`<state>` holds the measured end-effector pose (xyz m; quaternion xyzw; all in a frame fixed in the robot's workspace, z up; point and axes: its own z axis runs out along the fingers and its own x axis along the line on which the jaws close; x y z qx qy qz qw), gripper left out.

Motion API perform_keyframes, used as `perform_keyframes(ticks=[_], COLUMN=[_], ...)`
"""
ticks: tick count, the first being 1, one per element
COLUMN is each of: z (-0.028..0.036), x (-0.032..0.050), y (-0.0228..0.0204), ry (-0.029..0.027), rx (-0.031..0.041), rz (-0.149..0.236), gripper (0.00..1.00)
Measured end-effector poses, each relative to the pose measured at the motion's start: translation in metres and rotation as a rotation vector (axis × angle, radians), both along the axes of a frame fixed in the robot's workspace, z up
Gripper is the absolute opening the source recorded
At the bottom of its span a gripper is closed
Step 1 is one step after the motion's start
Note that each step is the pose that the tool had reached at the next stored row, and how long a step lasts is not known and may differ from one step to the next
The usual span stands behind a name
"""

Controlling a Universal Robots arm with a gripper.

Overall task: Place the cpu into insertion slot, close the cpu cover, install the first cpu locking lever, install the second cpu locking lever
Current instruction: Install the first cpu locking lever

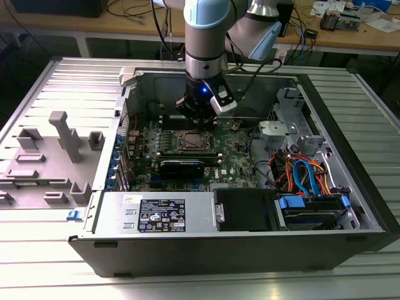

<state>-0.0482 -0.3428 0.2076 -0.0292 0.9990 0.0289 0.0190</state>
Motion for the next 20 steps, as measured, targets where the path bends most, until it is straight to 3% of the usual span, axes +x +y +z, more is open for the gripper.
perform_keyframes(ticks=[6,20], z=[-0.0013,-0.0003], x=[0.0012,0.0012], y=[-0.0002,-0.0009], ry=[0.0033,0.0033], rx=[-0.0005,-0.0003], rz=[0.0,0.0], gripper=[0.11,0.11])
